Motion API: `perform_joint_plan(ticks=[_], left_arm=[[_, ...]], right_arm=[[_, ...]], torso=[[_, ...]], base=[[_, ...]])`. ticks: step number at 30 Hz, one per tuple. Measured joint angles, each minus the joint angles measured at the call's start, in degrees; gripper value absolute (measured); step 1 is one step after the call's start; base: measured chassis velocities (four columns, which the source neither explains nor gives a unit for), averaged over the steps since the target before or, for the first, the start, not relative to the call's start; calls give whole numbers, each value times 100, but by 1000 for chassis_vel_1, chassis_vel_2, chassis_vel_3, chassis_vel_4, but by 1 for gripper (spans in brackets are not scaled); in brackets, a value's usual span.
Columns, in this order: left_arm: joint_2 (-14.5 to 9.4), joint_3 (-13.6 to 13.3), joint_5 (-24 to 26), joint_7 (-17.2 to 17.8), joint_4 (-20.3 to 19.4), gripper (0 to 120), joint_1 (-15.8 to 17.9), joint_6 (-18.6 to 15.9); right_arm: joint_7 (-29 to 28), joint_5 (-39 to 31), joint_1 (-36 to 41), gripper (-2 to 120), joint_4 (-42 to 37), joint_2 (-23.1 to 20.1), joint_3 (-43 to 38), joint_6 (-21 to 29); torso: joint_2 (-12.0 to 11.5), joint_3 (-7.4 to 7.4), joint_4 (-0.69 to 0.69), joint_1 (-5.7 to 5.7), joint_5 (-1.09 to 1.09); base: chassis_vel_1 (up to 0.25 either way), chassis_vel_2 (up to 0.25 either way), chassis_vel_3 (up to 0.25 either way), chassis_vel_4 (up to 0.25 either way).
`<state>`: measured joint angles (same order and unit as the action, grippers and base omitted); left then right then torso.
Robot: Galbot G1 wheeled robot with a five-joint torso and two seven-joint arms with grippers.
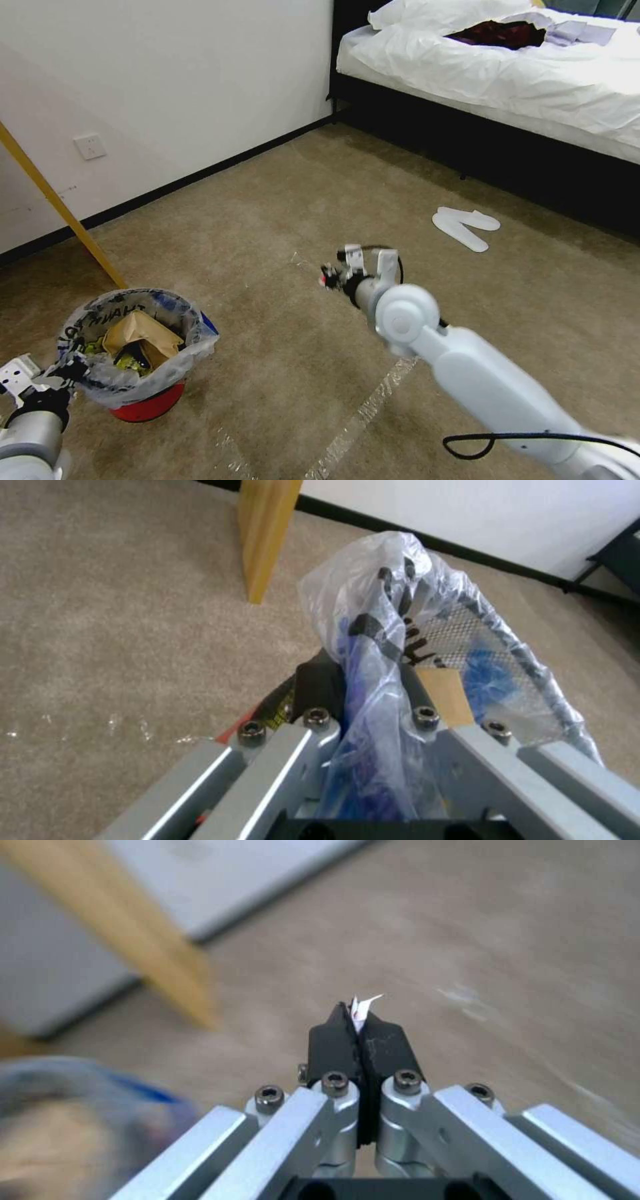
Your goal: Pick up the trash bin and place the garbage on the floor into it.
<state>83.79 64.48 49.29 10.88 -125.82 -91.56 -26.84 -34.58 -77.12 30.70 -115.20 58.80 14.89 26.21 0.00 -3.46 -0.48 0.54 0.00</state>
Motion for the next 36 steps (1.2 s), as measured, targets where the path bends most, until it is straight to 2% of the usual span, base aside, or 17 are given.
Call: perform_joint_plan(ticks=[1,3,6,9,10,12,17,25,36], left_arm=[[0,0,0,0,0,5,0,0],[-16,-28,9,8,18,5,29,-12],[-22,-33,9,9,24,5,38,-18],[-44,-52,10,9,31,5,48,-31],[-44,-52,10,9,31,5,48,-31],[-55,-53,11,10,18,5,43,-31],[-56,-51,24,10,-23,5,40,-33],[-43,-64,31,5,-77,5,43,-36],[-44,-56,30,-3,-131,5,-14,-39]], right_arm=[[0,0,0,0,0,0,0,0],[261,-434,-376,0,-400,44,287,-270],[325,-668,-525,0,-517,85,437,-306],[501,-1067,-962,0,-651,291,1043,-357],[501,-1067,-962,0,-651,291,1043,-357],[505,-1219,-1319,0,-631,552,1590,-346],[346,-1411,-1706,0,-513,755,2169,-192],[297,-1452,-2177,0,-4,1068,2995,-46],[392,-1240,-2318,0,524,1455,3464,34]], torso=[[0,0,0,0,0],[0,0,1,0,-1],[0,0,1,0,-1],[0,0,1,0,-1],[0,0,1,0,-1],[0,0,2,0,-1],[0,0,1,0,-1],[0,0,1,0,-1],[0,0,1,0,-1]], base=[[0,0,0,0],[0,0,0,0],[0,0,0,0],[0,0,0,0],[0,0,0,0],[0,0,0,0],[0,0,0,0],[0,0,0,0],[0,0,0,0]])
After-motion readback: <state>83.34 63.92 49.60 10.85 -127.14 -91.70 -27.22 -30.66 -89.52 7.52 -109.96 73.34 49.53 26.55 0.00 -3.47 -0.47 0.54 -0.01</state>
